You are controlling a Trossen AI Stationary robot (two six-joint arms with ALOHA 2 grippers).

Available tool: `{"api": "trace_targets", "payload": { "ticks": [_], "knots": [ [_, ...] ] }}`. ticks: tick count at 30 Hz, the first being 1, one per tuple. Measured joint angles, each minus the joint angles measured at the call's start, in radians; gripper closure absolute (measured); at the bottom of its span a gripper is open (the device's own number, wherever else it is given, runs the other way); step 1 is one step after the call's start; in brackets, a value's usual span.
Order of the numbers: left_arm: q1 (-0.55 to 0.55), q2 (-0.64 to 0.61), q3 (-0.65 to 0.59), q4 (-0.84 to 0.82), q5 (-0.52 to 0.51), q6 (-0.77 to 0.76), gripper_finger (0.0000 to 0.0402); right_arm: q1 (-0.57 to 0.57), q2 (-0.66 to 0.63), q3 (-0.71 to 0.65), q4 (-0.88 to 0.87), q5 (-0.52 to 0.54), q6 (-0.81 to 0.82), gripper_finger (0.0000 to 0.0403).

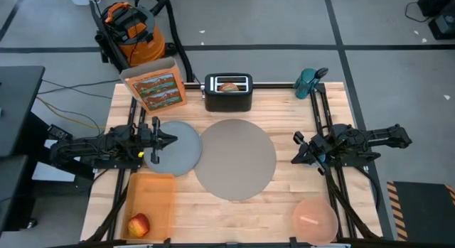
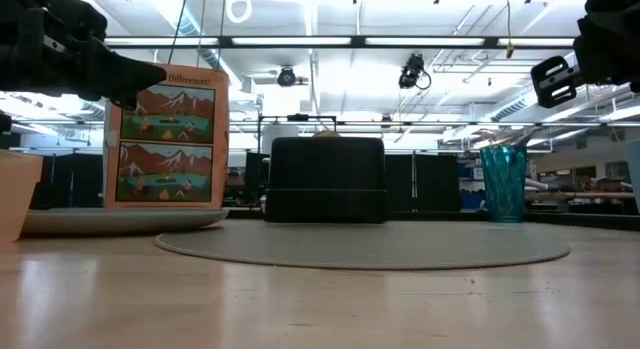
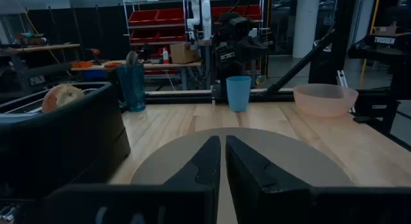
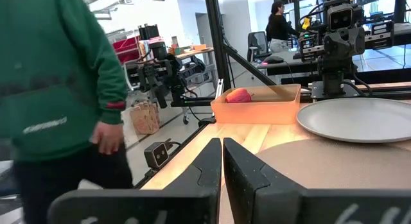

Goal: Arrange a breakfast setting

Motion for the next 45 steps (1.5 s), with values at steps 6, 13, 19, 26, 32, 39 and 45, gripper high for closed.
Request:
{"api": "trace_targets", "payload": {
  "ticks": [6, 13, 19, 26, 32, 39, 45],
  "knots": [
    [0.000, 0.000, 0.000, 0.000, 0.000, 0.000, 0.0370, 0.000, 0.000, 0.000, 0.000, 0.000, 0.000, 0.0380],
    [0.000, 0.000, 0.000, 0.000, 0.000, 0.000, 0.0370, 0.000, 0.000, 0.000, 0.016, 0.008, -0.022, 0.0380],
    [0.000, 0.000, 0.000, 0.000, 0.000, 0.000, 0.0370, 0.000, 0.000, 0.000, 0.266, 0.114, 0.054, 0.0380],
    [0.000, 0.000, 0.000, 0.000, 0.000, 0.000, 0.0370, 0.000, 0.000, 0.000, 0.462, 0.224, 0.306, 0.0380],
    [0.000, 0.000, 0.000, 0.000, 0.000, 0.000, 0.0370, 0.012, 0.040, 0.056, 0.328, 0.321, 0.333, 0.0382],
    [0.000, 0.000, 0.000, 0.000, 0.000, 0.000, 0.0370, 0.157, 0.354, 0.430, -0.212, 0.340, 0.209, 0.0397],
    [0.000, 0.000, 0.000, 0.000, 0.000, 0.000, 0.0370, 0.316, 0.714, 0.720, -0.445, 0.412, 0.304, 0.0395]
  ]
}}
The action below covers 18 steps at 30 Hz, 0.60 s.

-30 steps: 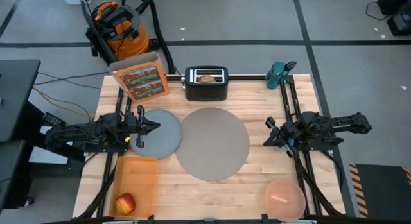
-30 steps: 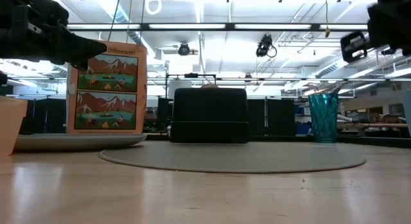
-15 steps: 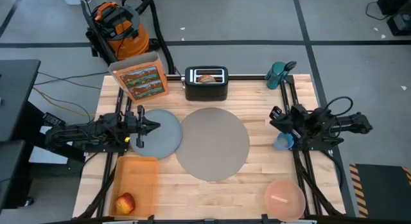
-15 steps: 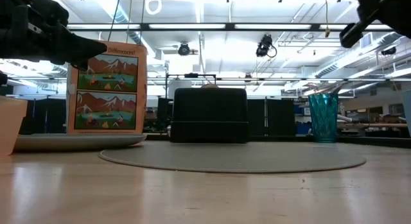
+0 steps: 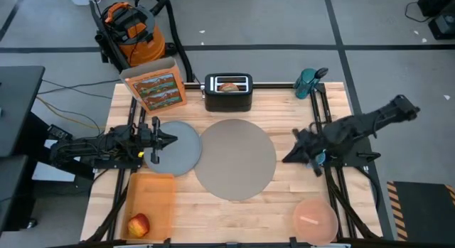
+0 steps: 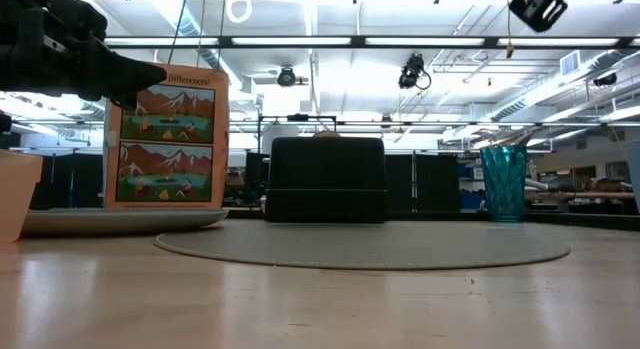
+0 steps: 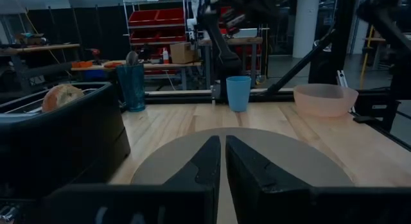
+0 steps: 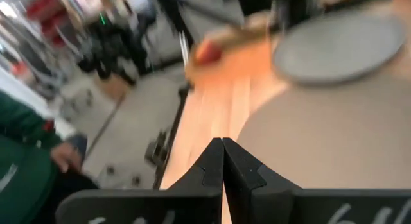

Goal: Arrange a breakfast setting
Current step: Put the light orange bowl on the gray placemat

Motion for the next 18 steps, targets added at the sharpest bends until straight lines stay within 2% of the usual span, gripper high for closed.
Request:
{"api": "trace_targets", "payload": {
  "ticks": [4, 9, 15, 18],
  "knots": [
    [0.000, 0.000, 0.000, 0.000, 0.000, 0.000, 0.0370, 0.115, 0.208, 0.160, -0.132, 0.039, 0.172, 0.0396],
    [0.000, 0.000, 0.000, 0.000, 0.000, 0.000, 0.0370, 0.256, 0.436, 0.343, -0.265, 0.057, 0.486, 0.0396],
    [0.000, 0.000, 0.000, 0.000, 0.000, 0.000, 0.0370, 0.388, 0.672, 0.549, -0.480, 0.053, 0.959, 0.0395],
    [0.000, 0.000, 0.000, 0.000, 0.000, 0.000, 0.0370, 0.452, 0.757, 0.607, -0.535, 0.004, 1.226, 0.0390]
  ]
}}
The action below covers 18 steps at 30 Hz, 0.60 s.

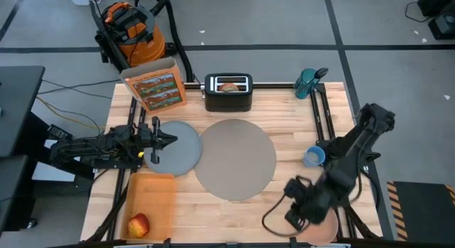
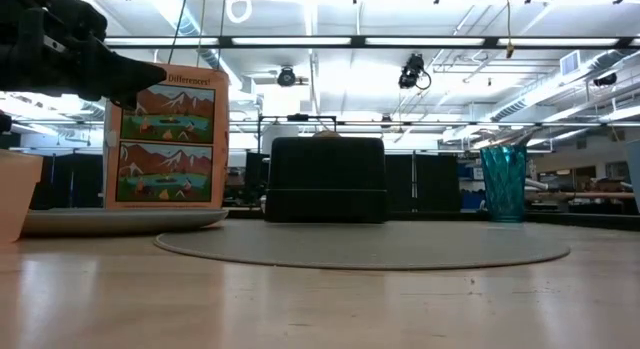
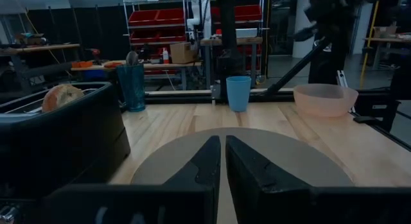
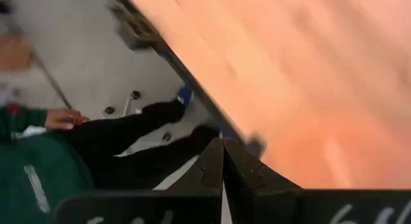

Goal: Arrange a breakfast setting
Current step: Put the light orange bowl on the gray placemat

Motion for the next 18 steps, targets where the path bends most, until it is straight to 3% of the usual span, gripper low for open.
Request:
{"api": "trace_targets", "payload": {
  "ticks": [3, 7, 14, 18],
  "knots": [
    [0.000, 0.000, 0.000, 0.000, 0.000, 0.000, 0.0370, 0.062, 0.078, 0.012, 0.011, -0.057, 0.254, 0.0377],
    [0.000, 0.000, 0.000, 0.000, 0.000, 0.000, 0.0370, 0.119, 0.163, 0.012, 0.037, -0.100, 0.471, 0.0341],
    [0.000, 0.000, 0.000, 0.000, 0.000, 0.000, 0.0370, 0.088, 0.298, 0.012, 0.013, -0.111, 0.524, 0.0253],
    [0.000, 0.000, 0.000, 0.000, 0.000, 0.000, 0.0370, 0.063, 0.341, 0.012, 0.003, -0.151, 0.515, 0.0235]
  ]
}}
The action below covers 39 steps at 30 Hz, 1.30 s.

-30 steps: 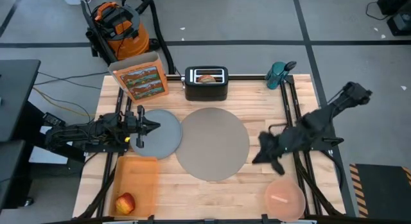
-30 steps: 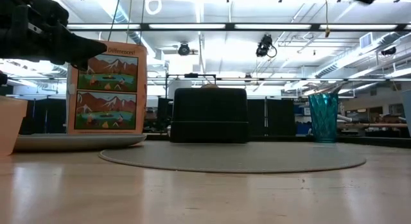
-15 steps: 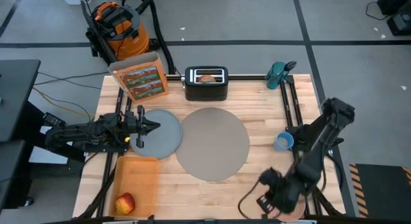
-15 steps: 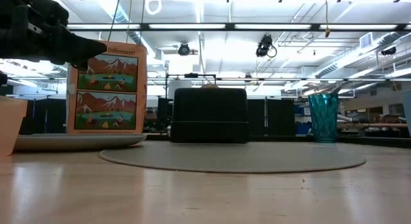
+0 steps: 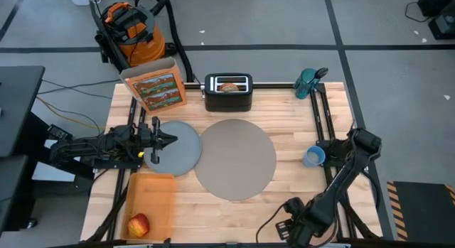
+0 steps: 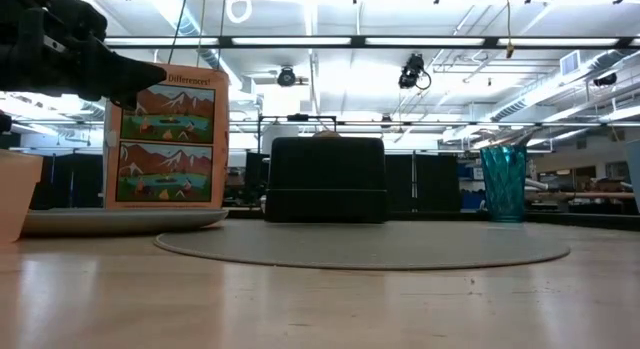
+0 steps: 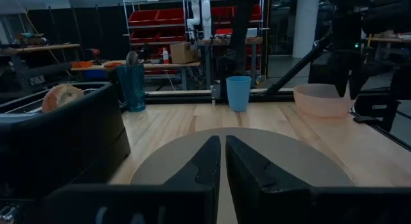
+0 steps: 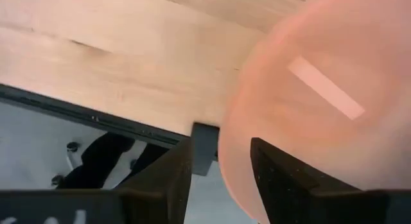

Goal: Arrange a breakfast setting
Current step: Put the light orange bowl on the gray placemat

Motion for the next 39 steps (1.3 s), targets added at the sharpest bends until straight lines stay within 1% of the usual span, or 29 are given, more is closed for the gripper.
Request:
{"api": "trace_targets", "payload": {
  "ticks": [3, 8, 11, 14, 19, 20, 22, 25, 28, 30, 32, 33, 35, 39],
  "knots": [
    [0.000, 0.000, 0.000, 0.000, 0.000, 0.000, 0.0370, -0.014, 0.007, 0.000, -0.008, 0.030, 0.022, 0.0238],
    [0.000, 0.000, 0.000, 0.000, 0.000, 0.000, 0.0370, -0.035, 0.047, -0.003, -0.038, 0.016, 0.017, 0.0251],
    [0.000, 0.000, 0.000, 0.000, 0.000, 0.000, 0.0370, -0.046, 0.065, -0.004, -0.034, 0.003, 0.019, 0.0269],
    [0.000, 0.000, 0.000, 0.000, 0.000, 0.000, 0.0370, -0.056, 0.063, -0.004, -0.043, 0.006, 0.023, 0.0299],
    [0.000, 0.000, 0.000, 0.000, 0.000, 0.000, 0.0370, -0.072, 0.055, -0.004, -0.074, -0.008, 0.021, 0.0377],
    [0.000, 0.000, 0.000, 0.000, 0.000, 0.000, 0.0370, -0.073, 0.055, -0.003, -0.078, -0.015, 0.010, 0.0387],
    [0.000, 0.000, 0.000, 0.000, 0.000, 0.000, 0.0370, -0.074, 0.055, 0.007, -0.085, -0.037, 0.015, 0.0388],
    [0.000, 0.000, 0.000, 0.000, 0.000, 0.000, 0.0370, -0.084, 0.047, 0.062, -0.086, -0.059, -0.011, 0.0378],
    [0.000, 0.000, 0.000, 0.000, 0.000, 0.000, 0.0370, -0.112, 0.017, 0.135, -0.094, -0.035, -0.067, 0.0386],
    [0.000, 0.000, 0.000, 0.000, 0.000, 0.000, 0.0370, -0.145, -0.009, 0.186, -0.108, 0.008, -0.170, 0.0390],
    [0.000, 0.000, 0.000, 0.000, 0.000, 0.000, 0.0370, -0.189, -0.032, 0.226, -0.120, 0.068, -0.341, 0.0390],
    [0.000, 0.000, 0.000, 0.000, 0.000, 0.000, 0.0370, -0.215, -0.041, 0.242, -0.119, 0.093, -0.452, 0.0390],
    [0.000, 0.000, 0.000, 0.000, 0.000, 0.000, 0.0370, -0.271, -0.056, 0.267, -0.115, 0.130, -0.727, 0.0387],
    [0.000, 0.000, 0.000, 0.000, 0.000, 0.000, 0.0370, -0.382, -0.056, 0.280, -0.120, 0.141, -1.284, 0.0389]
  ]
}}
